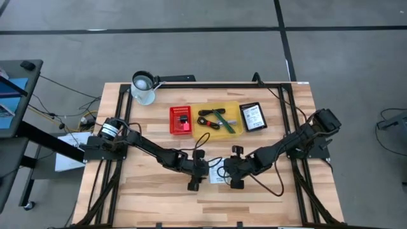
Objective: Pick and place items into bin
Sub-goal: Put the white card reader box into the black bin
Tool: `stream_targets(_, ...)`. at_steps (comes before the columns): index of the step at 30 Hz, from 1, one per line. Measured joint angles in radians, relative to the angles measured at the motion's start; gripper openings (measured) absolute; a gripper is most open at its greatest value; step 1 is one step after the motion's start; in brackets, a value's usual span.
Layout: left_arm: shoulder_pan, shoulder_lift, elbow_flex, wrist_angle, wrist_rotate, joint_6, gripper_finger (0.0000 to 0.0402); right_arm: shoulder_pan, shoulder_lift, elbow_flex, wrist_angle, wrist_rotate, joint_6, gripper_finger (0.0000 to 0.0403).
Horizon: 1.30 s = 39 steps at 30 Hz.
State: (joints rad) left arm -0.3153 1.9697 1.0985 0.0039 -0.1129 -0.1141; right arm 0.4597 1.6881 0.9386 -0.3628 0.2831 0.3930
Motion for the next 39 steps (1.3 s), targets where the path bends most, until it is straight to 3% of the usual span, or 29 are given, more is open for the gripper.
stream_targets(6,-0.016,-0.001,0.053,-0.147,-0.135,0.103,0.0187,-0.001,0.04,0.0,-0.004,0.006,0.0,0.0118)
stream_targets(18,-0.021,-0.003,0.057,-0.157,-0.154,0.268,0.0183,0.0,0.045,0.0,-0.009,0.007,-0.001,0.0118)
stream_targets(22,-0.023,-0.003,0.057,-0.155,-0.208,0.329,0.0148,0.009,0.045,0.0,-0.054,0.008,0.001,0.0118)
stream_targets(30,-0.021,-0.005,0.057,-0.15,-0.22,0.411,0.0017,0.031,0.002,0.0,-0.16,0.08,0.054,0.0118)
stream_targets(39,-0.017,-0.006,0.058,-0.023,-0.149,0.426,0.0002,0.032,-0.07,0.0,-0.172,0.115,0.06,0.0118)
